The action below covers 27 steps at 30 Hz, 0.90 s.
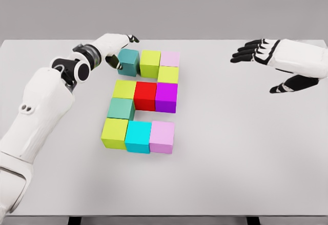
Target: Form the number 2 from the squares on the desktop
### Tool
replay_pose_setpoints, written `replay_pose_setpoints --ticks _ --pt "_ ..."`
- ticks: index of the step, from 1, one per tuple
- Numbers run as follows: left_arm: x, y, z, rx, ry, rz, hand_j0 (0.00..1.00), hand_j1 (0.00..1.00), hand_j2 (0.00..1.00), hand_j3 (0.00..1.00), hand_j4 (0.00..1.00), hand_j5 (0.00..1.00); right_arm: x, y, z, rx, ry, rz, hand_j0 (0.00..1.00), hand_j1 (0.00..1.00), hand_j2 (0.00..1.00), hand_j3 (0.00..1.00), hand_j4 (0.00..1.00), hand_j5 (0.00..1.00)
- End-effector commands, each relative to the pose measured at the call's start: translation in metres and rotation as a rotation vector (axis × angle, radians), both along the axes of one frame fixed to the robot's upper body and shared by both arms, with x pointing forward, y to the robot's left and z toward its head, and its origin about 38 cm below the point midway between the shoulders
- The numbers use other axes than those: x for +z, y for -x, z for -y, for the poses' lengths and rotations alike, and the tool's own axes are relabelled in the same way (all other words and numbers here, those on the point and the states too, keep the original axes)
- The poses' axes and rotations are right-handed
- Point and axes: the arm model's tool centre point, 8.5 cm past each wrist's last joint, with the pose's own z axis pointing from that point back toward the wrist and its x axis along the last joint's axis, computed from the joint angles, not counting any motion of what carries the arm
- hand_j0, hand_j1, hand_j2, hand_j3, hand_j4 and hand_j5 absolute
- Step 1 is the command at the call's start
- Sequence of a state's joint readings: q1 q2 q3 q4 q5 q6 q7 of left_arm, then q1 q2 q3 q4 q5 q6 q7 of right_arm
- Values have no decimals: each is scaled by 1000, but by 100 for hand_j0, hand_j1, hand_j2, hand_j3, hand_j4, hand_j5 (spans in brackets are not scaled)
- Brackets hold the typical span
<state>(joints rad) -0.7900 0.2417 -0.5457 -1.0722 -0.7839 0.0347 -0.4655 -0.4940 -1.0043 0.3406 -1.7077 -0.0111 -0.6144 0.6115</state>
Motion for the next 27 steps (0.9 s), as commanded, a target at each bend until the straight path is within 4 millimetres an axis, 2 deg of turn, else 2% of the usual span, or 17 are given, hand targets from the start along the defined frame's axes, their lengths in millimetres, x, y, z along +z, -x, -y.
replay_pose_setpoints --ticks 1,4,8,18,24,27 --pt "1 0 0 0 2 2 92 92 92 92 92 92 4 4 -7 23 -6 8 100 100 100 100 100 100" --pt "-1 1 2 -2 6 -1 92 92 92 92 92 92 3 8 -11 39 -2 10 100 100 100 100 100 100" --pt "-1 0 1 7 11 -5 92 92 92 92 92 92 -8 10 -9 33 3 -22 100 100 100 100 100 100" --pt "-4 2 2 7 18 -9 92 92 92 92 92 92 -8 10 -9 35 6 -23 100 100 100 100 100 100" --pt "-4 2 -17 40 17 -9 92 92 92 92 92 92 -5 11 -6 29 21 -21 100 100 100 100 100 100" --pt "-2 1 -40 71 12 -11 93 93 93 93 93 93 -7 11 -6 29 20 -24 100 100 100 100 100 100"
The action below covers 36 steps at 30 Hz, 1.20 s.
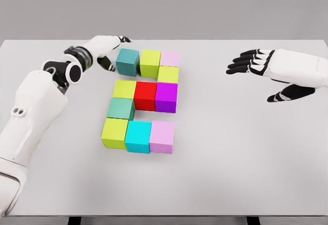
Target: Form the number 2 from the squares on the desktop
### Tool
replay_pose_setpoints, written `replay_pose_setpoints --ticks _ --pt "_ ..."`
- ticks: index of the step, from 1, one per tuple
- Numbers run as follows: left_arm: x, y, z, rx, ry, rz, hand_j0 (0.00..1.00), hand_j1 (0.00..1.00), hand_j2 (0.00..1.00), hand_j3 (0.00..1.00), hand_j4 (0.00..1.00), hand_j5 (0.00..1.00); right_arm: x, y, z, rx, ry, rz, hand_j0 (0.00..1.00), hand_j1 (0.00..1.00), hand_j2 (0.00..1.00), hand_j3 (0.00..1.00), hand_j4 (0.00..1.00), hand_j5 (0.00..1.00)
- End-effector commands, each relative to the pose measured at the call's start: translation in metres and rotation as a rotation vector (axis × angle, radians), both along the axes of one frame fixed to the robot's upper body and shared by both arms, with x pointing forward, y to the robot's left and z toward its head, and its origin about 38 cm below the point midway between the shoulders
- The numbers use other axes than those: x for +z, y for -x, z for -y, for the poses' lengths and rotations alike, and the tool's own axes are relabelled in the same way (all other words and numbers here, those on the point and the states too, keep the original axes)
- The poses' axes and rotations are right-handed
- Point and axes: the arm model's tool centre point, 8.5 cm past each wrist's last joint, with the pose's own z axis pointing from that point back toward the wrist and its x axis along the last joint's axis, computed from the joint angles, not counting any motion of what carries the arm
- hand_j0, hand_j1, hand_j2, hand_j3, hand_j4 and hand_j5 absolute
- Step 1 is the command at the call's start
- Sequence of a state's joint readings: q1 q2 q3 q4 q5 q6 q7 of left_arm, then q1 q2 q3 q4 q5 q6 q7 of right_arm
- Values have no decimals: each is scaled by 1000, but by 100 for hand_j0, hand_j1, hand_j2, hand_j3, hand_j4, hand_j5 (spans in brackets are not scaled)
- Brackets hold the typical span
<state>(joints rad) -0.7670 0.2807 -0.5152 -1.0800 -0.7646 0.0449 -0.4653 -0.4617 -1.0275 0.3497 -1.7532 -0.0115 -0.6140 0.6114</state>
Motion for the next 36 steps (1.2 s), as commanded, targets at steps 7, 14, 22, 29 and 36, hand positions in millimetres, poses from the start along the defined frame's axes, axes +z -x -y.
replay_pose_setpoints --ticks 7,14,22,29,36 --pt "12 3 -72 62 -11 -8 99 99 99 99 99 99 -1 0 -1 2 -10 -6 100 100 100 100 100 100" --pt "27 22 -102 -279 -217 -75 100 100 100 100 100 100 -2 0 -2 3 -7 -12 100 100 100 100 100 100" --pt "21 16 -106 -366 -320 -100 100 100 100 100 100 100 -3 1 -1 3 -2 -16 100 100 100 100 100 100" --pt "15 6 -94 -290 -315 -114 100 100 100 100 100 100 -5 0 -3 7 -5 -19 100 100 100 100 100 100" --pt "19 1 -83 -302 -361 -96 100 100 100 100 100 100 -6 0 -5 11 -12 -21 100 100 100 100 100 100"
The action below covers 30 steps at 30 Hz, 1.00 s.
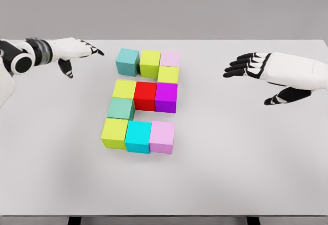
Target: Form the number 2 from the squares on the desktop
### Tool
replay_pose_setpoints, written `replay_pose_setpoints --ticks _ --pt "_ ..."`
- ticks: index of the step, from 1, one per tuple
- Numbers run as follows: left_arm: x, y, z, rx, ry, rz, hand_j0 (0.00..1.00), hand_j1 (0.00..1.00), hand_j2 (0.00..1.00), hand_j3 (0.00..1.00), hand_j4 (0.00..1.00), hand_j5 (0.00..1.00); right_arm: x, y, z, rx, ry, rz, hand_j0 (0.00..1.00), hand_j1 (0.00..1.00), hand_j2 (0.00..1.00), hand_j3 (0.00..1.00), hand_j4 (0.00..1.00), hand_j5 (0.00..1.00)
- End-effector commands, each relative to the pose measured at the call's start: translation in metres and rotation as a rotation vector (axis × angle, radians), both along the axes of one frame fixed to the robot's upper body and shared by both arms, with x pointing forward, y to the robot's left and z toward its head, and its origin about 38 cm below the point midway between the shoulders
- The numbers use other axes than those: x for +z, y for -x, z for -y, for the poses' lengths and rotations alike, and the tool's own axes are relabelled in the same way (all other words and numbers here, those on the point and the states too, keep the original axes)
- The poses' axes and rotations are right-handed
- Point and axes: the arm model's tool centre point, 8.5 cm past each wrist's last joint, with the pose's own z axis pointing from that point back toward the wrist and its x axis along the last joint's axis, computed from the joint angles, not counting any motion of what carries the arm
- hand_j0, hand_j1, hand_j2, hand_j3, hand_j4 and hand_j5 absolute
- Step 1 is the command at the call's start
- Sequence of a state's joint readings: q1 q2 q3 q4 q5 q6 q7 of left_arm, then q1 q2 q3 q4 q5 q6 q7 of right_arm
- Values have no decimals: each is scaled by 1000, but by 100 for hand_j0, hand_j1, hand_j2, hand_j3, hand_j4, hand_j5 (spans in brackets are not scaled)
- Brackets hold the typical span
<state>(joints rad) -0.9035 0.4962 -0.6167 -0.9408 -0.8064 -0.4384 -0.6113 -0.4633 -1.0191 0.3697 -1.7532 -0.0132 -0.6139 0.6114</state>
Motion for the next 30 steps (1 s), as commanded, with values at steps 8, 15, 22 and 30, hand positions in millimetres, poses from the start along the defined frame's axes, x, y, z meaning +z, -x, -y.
replay_pose_setpoints --ticks 8,15,22,30 --pt "23 -3 6 -89 31 -125 100 100 100 100 100 100 0 0 0 -1 -7 -3 100 100 100 100 100 100" --pt "13 -7 -6 -34 14 -165 100 100 100 100 100 100 0 0 0 -1 -5 -5 100 100 100 100 100 100" --pt "2 -15 11 -30 0 -181 100 100 100 100 100 100 0 0 0 -1 -7 -5 100 100 100 100 100 100" --pt "-1 -18 24 -31 1 -183 100 100 100 100 100 100 -4 0 -4 9 -10 -14 100 100 100 100 100 100"
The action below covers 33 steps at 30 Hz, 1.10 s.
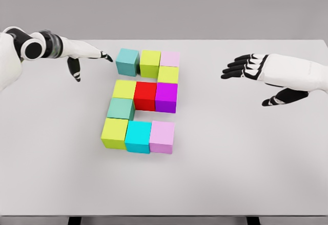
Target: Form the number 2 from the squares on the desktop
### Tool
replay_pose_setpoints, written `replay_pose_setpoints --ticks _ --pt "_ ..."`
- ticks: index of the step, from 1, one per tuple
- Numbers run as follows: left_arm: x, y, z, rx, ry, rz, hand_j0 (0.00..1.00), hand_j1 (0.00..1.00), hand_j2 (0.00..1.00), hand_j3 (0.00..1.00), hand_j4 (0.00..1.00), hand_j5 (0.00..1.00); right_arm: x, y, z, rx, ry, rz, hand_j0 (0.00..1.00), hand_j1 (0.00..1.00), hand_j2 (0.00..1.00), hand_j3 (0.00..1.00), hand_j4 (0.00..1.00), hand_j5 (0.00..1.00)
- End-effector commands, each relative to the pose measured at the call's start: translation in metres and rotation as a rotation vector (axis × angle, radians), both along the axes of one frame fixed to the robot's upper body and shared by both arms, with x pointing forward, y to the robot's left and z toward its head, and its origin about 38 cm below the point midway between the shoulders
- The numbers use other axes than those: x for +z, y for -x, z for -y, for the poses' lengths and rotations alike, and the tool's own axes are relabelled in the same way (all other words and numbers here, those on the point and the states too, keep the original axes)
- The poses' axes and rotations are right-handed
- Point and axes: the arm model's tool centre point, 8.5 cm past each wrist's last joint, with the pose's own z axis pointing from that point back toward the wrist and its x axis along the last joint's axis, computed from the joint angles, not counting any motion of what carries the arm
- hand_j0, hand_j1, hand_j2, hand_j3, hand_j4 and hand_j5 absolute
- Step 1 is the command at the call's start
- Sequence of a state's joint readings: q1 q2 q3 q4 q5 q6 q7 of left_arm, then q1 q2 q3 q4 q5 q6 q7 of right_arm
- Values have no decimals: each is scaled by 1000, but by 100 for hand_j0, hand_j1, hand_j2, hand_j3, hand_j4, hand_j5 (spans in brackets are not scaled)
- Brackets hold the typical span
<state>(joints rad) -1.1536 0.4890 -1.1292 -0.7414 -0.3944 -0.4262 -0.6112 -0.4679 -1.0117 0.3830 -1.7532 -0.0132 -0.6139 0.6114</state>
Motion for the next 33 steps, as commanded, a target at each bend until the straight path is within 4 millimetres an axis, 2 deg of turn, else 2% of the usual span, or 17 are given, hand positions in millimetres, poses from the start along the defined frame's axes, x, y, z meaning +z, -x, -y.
replay_pose_setpoints --ticks 1,18,33 --pt "-3 -2 2 8 -2 -4 100 100 100 100 100 100 -1 0 -1 0 -7 -7 100 100 100 100 100 100" --pt "-4 -4 19 -5 2 -3 100 100 100 100 100 100 1 0 -1 1 -7 -2 100 100 100 100 100 100" --pt "-5 -3 15 0 8 -5 100 100 100 100 100 100 1 -1 -2 3 -11 -1 100 100 100 100 100 100"
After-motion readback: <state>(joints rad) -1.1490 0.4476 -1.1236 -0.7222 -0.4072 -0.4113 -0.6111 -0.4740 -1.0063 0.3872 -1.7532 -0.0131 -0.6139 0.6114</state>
